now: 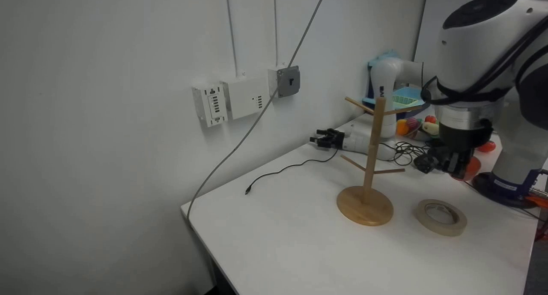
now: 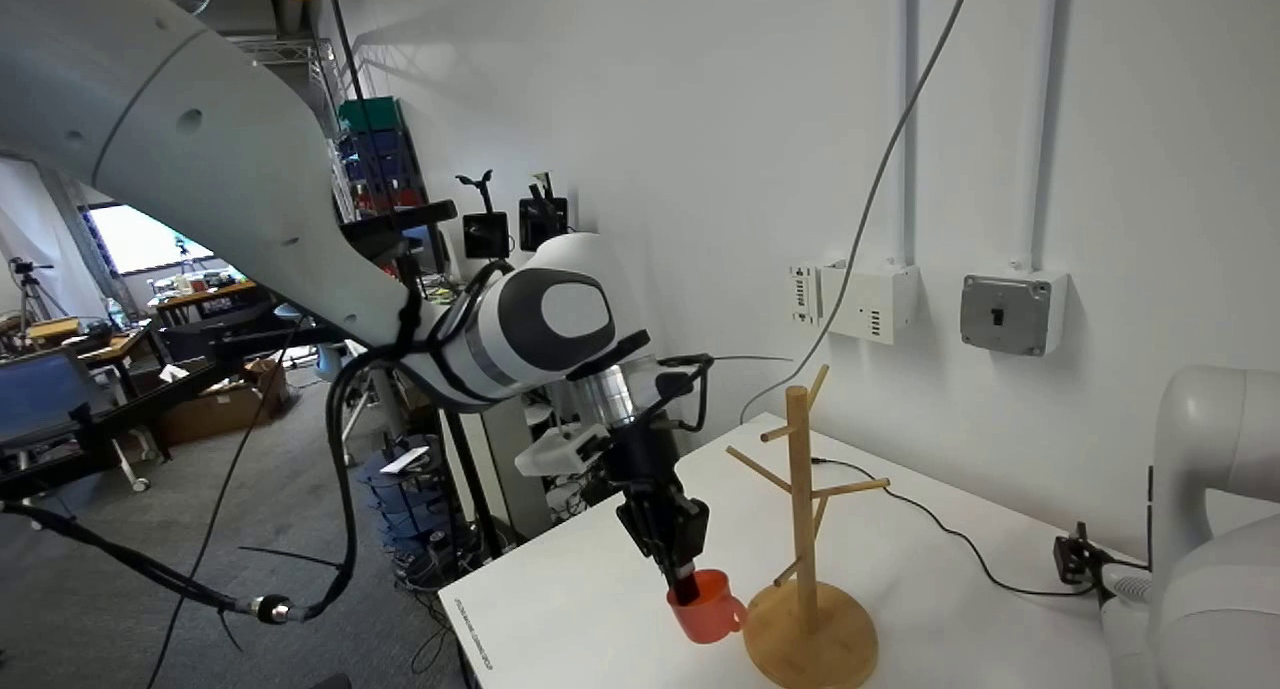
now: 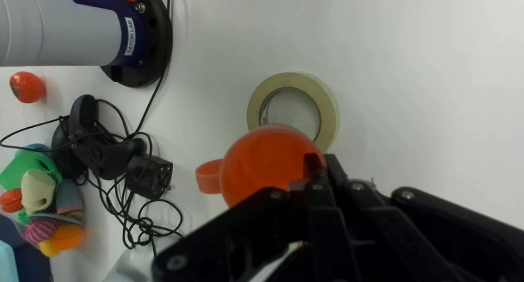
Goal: Hang the orange cup on the wooden rack on the table
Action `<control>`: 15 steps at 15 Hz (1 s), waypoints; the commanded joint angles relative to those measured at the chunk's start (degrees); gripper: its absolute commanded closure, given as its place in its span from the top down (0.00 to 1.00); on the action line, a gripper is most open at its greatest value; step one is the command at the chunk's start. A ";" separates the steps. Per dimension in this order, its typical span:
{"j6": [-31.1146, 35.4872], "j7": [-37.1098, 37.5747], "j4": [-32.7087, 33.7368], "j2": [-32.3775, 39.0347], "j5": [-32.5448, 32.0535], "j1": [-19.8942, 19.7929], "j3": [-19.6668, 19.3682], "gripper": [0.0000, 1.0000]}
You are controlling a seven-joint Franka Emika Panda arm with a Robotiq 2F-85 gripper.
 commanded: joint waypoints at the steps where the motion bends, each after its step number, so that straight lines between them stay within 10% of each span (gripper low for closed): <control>1: -3.01 -3.42 -0.19 -3.72 -1.36 -1.82 1.87 0.01; 15: -2.63 -6.00 0.60 -6.43 -0.29 -3.68 3.46 0.01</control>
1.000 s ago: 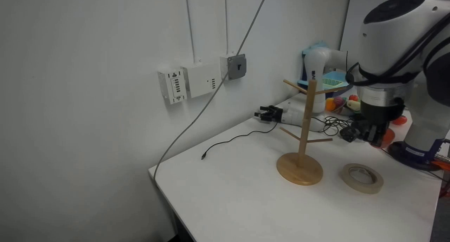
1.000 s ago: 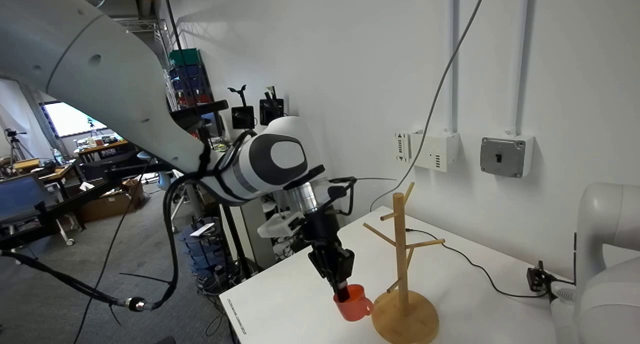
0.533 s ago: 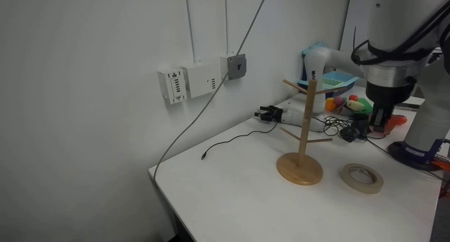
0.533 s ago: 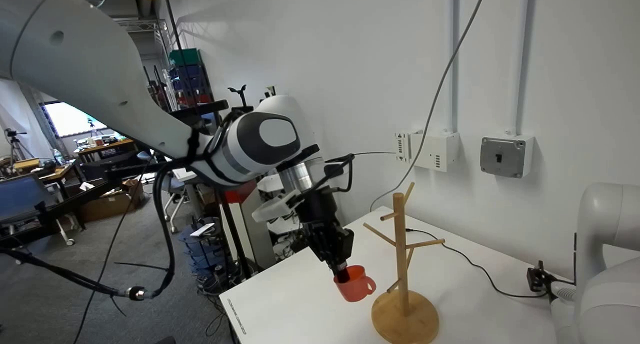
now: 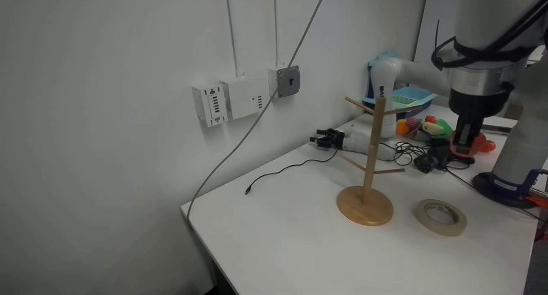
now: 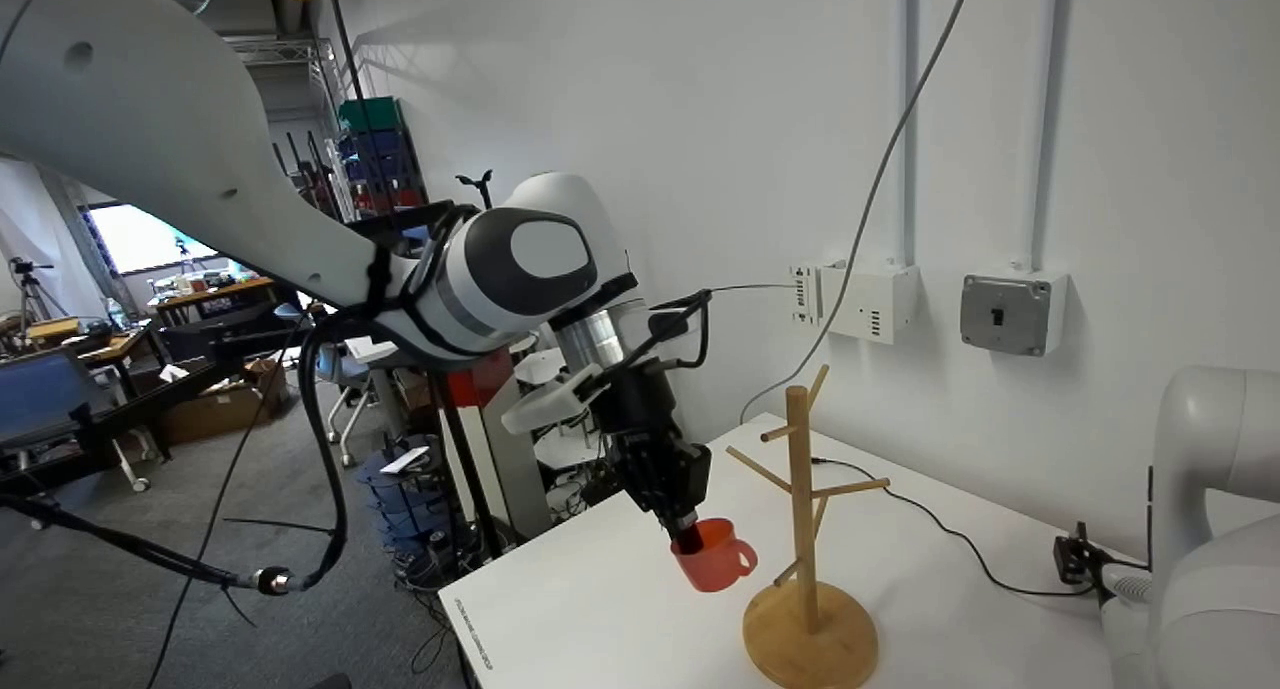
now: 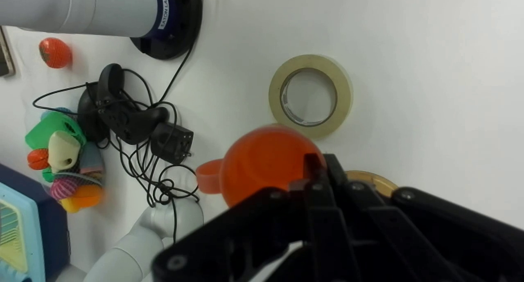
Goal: Hang the orange cup on the wooden rack on the table
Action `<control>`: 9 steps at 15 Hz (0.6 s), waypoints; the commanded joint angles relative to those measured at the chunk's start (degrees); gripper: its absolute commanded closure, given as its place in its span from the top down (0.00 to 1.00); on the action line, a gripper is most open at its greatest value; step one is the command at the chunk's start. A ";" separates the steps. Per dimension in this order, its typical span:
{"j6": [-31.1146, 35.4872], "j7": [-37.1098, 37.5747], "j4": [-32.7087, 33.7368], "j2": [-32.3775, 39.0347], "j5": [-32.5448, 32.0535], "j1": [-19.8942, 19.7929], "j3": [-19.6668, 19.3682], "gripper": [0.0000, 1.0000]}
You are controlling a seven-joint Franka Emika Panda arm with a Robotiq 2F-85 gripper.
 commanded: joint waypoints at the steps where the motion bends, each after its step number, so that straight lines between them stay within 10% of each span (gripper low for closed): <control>1: -0.43 0.45 0.64 -0.24 -0.59 -1.62 1.80 0.01; 9: -1.33 -1.62 4.74 -0.08 -3.28 -1.58 2.71 0.01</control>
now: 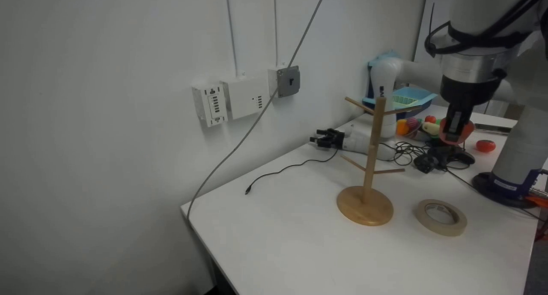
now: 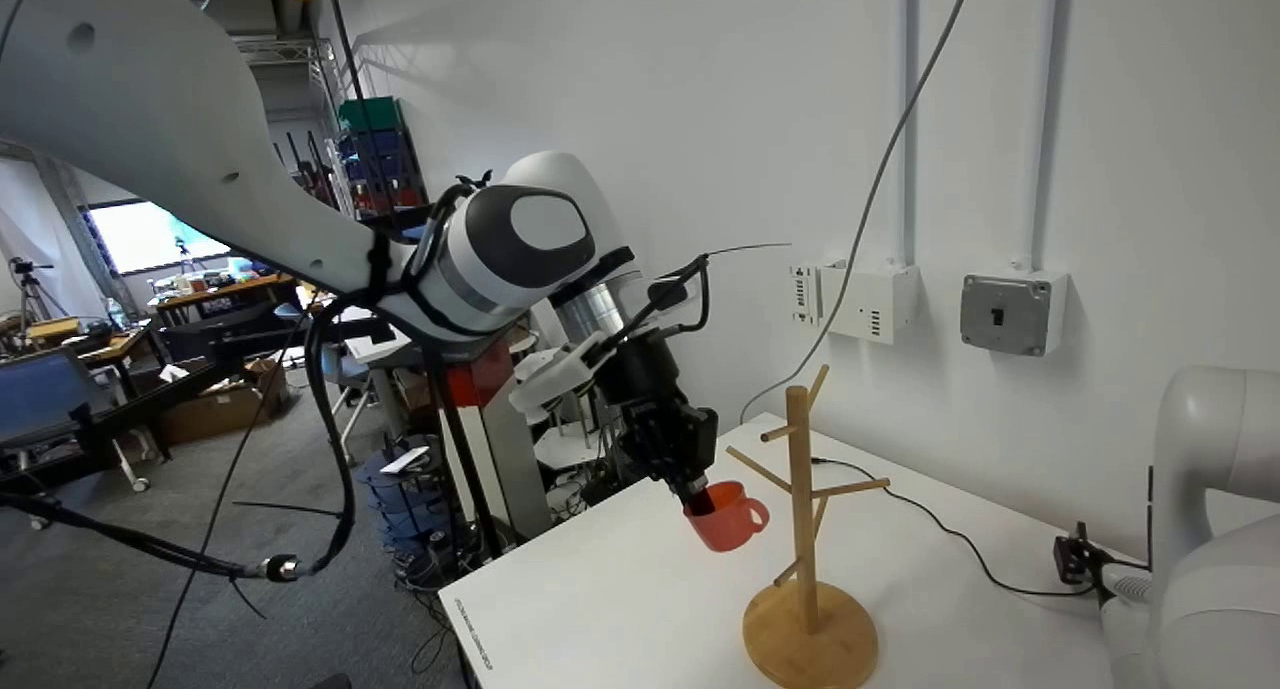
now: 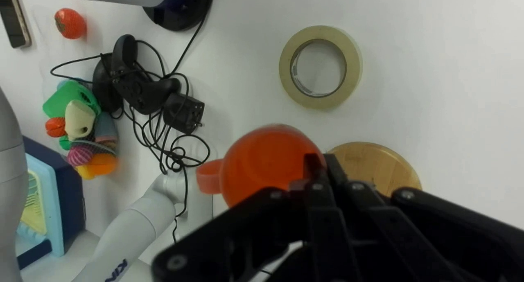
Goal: Hang the orange cup on the wooden rack on the table
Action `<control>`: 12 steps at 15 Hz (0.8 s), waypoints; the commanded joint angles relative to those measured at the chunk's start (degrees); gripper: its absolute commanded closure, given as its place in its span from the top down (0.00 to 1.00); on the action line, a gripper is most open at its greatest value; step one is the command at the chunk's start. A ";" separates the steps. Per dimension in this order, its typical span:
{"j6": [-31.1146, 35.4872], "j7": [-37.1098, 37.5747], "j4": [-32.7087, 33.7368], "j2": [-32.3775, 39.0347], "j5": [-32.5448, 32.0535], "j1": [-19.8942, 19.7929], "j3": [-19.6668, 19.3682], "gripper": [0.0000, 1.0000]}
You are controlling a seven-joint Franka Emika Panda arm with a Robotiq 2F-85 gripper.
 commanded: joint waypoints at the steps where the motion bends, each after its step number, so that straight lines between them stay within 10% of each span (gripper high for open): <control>1: -1.17 -2.83 2.58 0.18 -0.70 -1.36 1.41 0.01; 12: -1.67 -8.62 5.67 0.63 0.41 -1.15 2.15 0.01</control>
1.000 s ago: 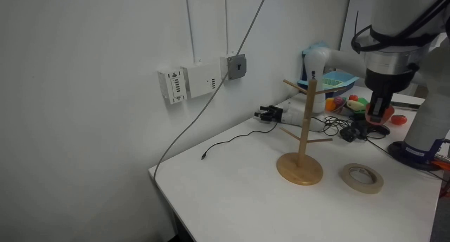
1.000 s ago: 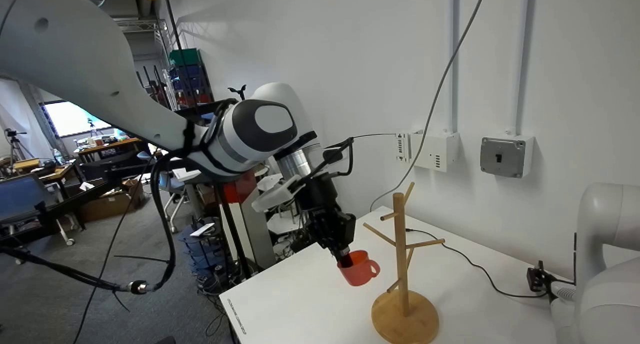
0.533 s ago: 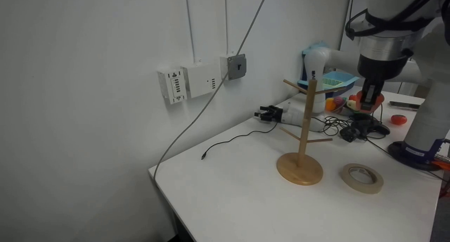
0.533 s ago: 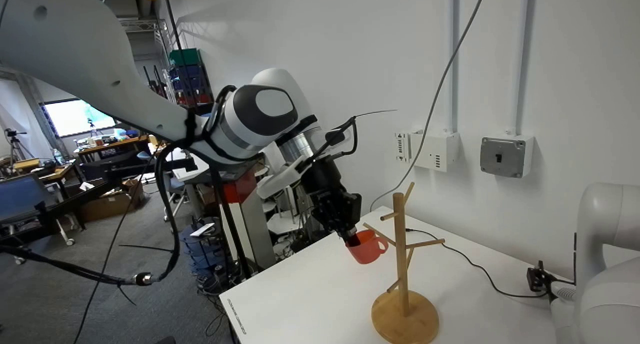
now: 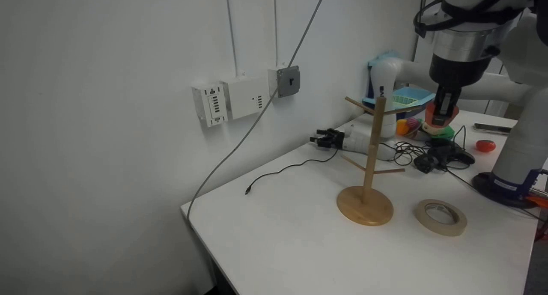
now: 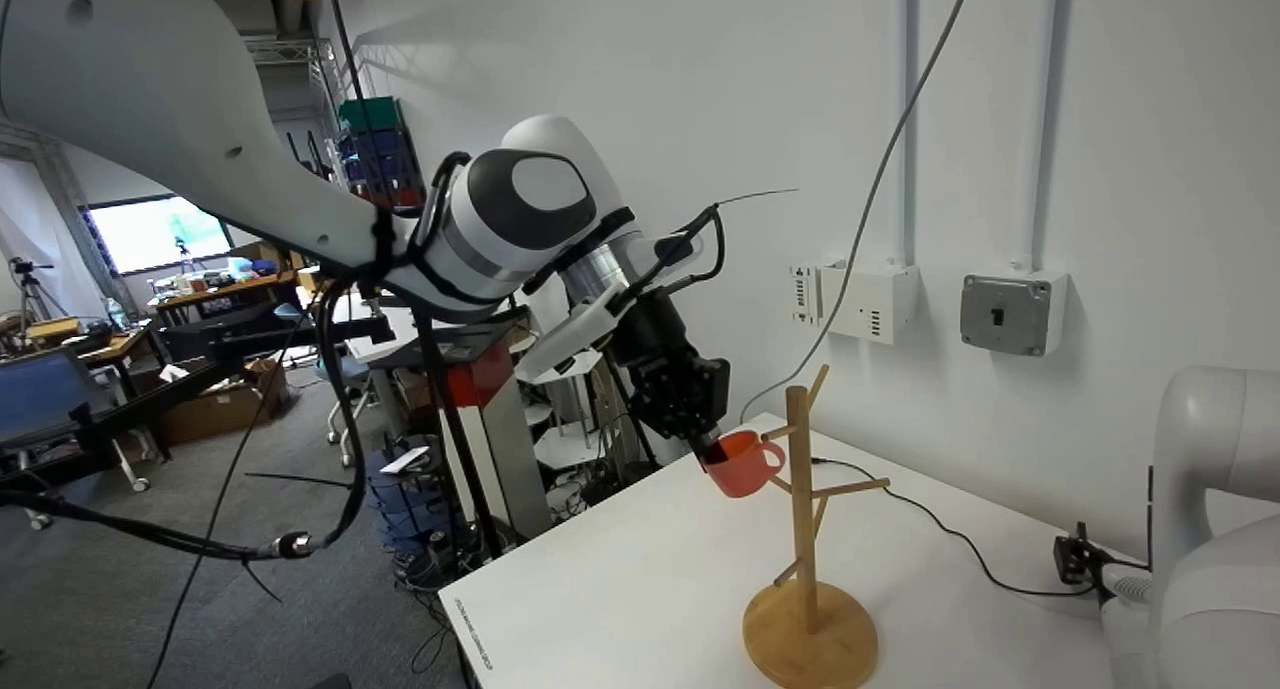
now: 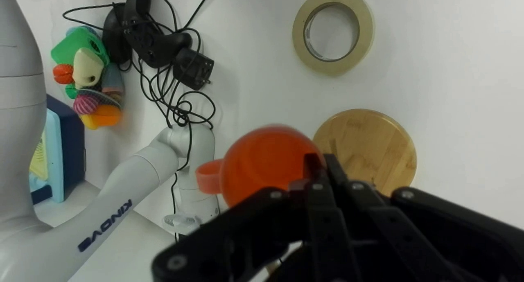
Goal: Hang the orange cup on the wooden rack on the table
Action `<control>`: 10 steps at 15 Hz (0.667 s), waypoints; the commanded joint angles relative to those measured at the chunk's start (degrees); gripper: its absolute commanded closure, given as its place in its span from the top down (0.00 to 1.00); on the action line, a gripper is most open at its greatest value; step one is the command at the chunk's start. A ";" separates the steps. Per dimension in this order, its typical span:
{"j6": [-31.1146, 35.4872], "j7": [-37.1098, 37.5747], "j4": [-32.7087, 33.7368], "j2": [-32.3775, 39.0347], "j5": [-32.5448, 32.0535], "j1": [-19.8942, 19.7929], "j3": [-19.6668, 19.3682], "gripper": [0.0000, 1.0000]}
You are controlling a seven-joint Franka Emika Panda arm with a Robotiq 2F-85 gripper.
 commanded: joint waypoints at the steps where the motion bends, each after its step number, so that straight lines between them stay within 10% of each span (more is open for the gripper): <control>1: -1.88 -3.33 1.46 0.35 0.96 -1.09 1.34 0.01; 10: -8.46 -8.46 0.23 -1.65 -0.74 -0.96 2.06 0.01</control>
